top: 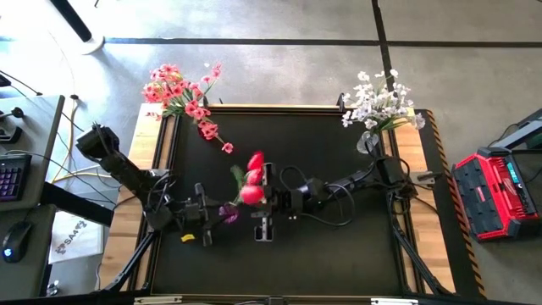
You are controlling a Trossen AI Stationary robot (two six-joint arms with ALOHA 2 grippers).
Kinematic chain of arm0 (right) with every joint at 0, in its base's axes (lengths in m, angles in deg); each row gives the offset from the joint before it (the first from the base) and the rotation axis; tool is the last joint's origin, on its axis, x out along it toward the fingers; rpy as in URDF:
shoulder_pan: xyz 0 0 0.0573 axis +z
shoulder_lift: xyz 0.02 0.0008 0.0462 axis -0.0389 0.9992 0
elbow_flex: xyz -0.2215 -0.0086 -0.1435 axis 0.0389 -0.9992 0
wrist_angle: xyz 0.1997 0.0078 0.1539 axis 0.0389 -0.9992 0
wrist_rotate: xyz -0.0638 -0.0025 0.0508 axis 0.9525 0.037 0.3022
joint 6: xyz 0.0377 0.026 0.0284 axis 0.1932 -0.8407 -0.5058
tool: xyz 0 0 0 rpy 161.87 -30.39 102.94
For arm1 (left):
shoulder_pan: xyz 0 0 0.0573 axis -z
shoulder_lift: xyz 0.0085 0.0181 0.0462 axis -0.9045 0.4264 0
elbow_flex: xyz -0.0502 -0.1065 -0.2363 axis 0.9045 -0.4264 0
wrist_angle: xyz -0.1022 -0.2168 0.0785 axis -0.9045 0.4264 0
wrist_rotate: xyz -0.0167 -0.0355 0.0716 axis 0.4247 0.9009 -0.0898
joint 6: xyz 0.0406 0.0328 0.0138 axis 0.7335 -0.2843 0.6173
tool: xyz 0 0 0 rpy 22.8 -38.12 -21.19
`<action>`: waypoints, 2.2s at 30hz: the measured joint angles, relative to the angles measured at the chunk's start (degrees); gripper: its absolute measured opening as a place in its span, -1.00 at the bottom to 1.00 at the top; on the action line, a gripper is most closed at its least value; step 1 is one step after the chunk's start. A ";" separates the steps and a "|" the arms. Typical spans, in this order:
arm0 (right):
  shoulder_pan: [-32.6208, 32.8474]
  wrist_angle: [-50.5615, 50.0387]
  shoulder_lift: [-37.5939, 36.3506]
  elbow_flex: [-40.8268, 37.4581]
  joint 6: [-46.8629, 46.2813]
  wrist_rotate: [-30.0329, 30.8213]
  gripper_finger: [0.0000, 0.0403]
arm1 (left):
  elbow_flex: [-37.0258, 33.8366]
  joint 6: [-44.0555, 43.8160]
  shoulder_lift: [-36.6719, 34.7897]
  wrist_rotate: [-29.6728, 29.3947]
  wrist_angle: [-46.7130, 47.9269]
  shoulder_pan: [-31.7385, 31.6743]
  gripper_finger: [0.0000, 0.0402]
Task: Sort flowers into vase by color
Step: Put the red flower into the violet vase
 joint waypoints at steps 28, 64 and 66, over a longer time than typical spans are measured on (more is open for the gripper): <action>2.86 4.78 0.00 -0.04 1.28 13.45 -1.00 | 0.74 1.69 -0.27 -1.60 -1.70 -0.26 -0.47; 6.63 3.79 0.06 -0.07 7.96 22.33 -1.00 | 0.74 1.63 -0.27 -3.70 -1.62 -0.28 -0.47; 5.86 1.88 0.06 -0.07 6.61 23.49 -1.00 | 0.74 1.62 -0.27 -2.84 -1.81 -0.27 -0.47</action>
